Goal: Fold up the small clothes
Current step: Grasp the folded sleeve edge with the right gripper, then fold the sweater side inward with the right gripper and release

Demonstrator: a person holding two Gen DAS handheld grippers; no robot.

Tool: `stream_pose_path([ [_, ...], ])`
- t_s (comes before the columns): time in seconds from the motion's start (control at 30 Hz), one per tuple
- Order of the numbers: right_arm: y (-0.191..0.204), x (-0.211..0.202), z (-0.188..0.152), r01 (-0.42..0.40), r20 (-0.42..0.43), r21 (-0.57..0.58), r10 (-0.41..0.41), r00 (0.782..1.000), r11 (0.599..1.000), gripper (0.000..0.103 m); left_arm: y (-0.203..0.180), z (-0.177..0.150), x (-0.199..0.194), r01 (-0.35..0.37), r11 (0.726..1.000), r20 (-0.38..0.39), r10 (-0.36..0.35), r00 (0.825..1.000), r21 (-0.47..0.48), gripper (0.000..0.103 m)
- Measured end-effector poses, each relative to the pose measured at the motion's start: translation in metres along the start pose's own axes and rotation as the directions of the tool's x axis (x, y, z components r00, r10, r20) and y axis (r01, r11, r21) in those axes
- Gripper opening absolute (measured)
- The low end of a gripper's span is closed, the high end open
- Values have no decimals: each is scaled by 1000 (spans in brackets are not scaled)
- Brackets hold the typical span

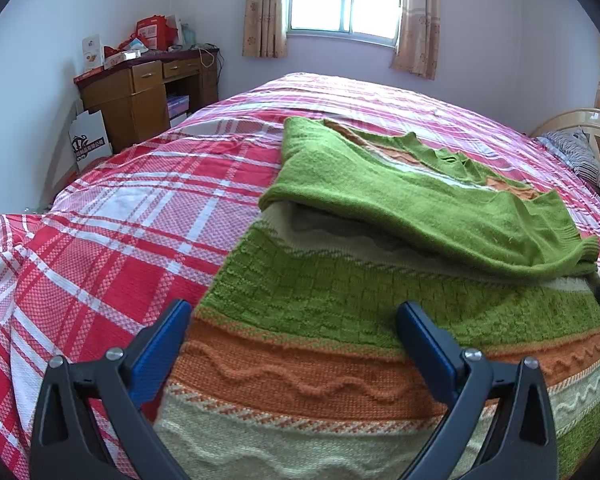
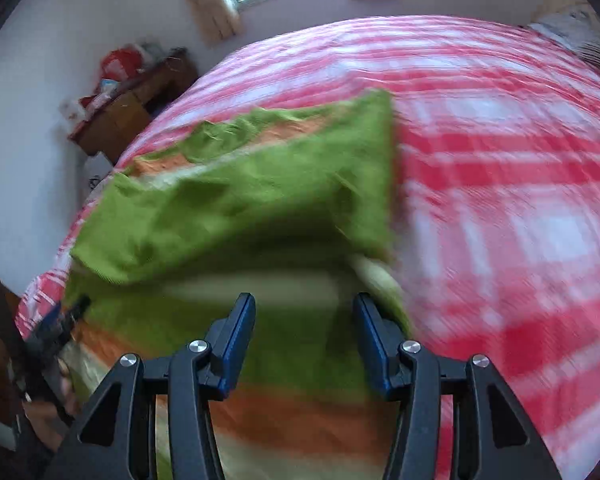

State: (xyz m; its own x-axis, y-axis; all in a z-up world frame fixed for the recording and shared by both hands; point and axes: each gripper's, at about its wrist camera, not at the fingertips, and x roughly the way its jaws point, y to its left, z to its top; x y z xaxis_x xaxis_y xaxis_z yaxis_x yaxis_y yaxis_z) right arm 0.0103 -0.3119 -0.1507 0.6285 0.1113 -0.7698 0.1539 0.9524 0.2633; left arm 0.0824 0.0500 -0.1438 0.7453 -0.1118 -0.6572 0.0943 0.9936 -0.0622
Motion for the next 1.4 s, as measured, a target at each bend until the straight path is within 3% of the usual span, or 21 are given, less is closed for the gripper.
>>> stream_pose_path([
  [0.1,2,-26,10,26,86,-15,-25,996,1000,52,0,0,0,0,1000,0,0,1000,0,103],
  [0.17,8,-37,31,5,167,-43,2,986,999,52,0,0,0,0,1000,0,0,1000,0,103],
  [0.27,18,-24,66,50,206,-92,-30,978,994,52,0,0,0,0,1000,0,0,1000,0,103],
  [0.4,22,39,92,97,99,-172,-81,992,980,52,0,0,0,0,1000,0,0,1000,0,103],
  [0.47,24,68,87,115,7,-205,-116,993,972,52,0,0,0,0,1000,0,0,1000,0,103],
  [0.5,30,71,78,150,16,-243,-151,988,958,52,1,0,0,0,1000,0,0,1000,0,103],
  [0.53,35,66,71,172,41,-271,-167,985,947,49,0,0,0,0,1000,1,0,1000,0,103],
  [0.57,40,62,67,177,40,-285,-173,984,942,31,0,0,0,-1,1000,1,1,1000,0,103],
  [0.6,41,58,61,162,39,-282,-157,987,946,21,-1,-1,1,-2,1000,2,2,1000,1,103],
  [0.67,44,48,51,154,55,-294,-144,988,943,10,0,-1,1,-6,1000,3,6,1000,2,103],
  [0.77,47,28,50,190,139,-311,-153,978,931,9,-1,-1,1,-4,1000,2,4,1000,1,103],
  [0.87,55,5,55,304,316,-326,-200,928,895,9,-1,-1,1,-8,1000,3,8,1000,3,103],
  [0.9,55,4,56,306,330,-327,-195,924,894,9,-2,0,1,-10,1000,2,10,1000,3,103],
  [0.97,49,18,59,246,267,-328,-160,950,912,9,-2,-1,1,-10,1000,2,10,1000,3,103],
  [1.03,38,37,56,220,168,-319,-174,970,922,11,-2,-1,1,-10,1000,2,10,1000,4,103],
  [1.1,26,45,45,203,100,-296,-181,978,933,14,-3,-1,2,-9,1000,-2,9,1000,3,103],
  [1.27,20,5,31,260,145,-241,-230,962,935,26,-4,12,-2,-32,999,-48,33,998,22,103],
  [1.4,26,-26,34,212,229,-210,-162,960,954,26,-11,44,-22,-39,999,70,37,997,31,103],
])
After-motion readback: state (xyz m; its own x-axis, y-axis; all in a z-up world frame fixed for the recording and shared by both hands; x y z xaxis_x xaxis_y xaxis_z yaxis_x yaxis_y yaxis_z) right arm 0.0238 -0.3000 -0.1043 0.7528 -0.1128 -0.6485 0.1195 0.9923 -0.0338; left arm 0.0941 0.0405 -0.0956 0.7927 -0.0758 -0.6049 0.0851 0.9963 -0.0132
